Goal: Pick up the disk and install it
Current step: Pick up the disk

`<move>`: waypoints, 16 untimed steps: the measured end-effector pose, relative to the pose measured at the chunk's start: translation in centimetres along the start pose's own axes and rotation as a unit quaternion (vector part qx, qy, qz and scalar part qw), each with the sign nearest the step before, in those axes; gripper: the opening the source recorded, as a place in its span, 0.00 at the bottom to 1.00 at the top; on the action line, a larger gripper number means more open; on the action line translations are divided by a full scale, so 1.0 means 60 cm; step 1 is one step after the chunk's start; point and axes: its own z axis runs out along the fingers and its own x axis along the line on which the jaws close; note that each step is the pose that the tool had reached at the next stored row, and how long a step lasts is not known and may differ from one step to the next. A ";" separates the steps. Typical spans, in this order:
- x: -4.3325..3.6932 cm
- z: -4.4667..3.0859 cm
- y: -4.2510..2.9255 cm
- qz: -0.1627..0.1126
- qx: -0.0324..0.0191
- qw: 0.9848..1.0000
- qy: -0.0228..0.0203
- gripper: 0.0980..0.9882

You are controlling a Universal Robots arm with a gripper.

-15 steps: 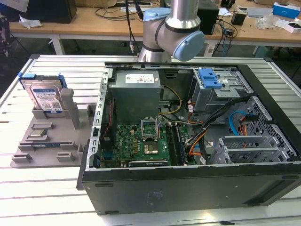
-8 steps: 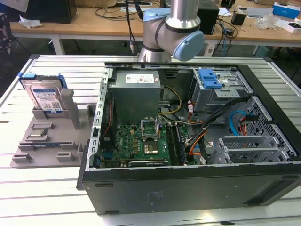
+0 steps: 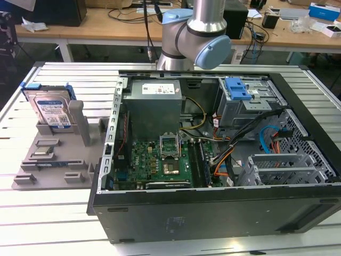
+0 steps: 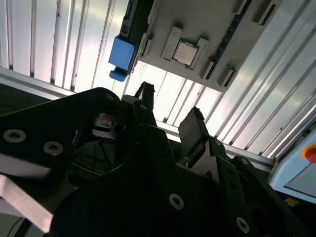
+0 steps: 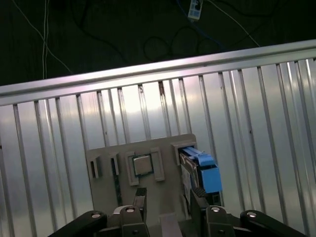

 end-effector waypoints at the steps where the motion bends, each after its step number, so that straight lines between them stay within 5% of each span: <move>1: -0.004 0.000 0.000 0.000 0.000 1.000 0.000 0.43; 8: -0.025 0.001 0.004 0.000 0.000 1.000 0.000 0.43; 16: -0.068 0.002 0.010 0.000 0.000 1.000 0.000 0.43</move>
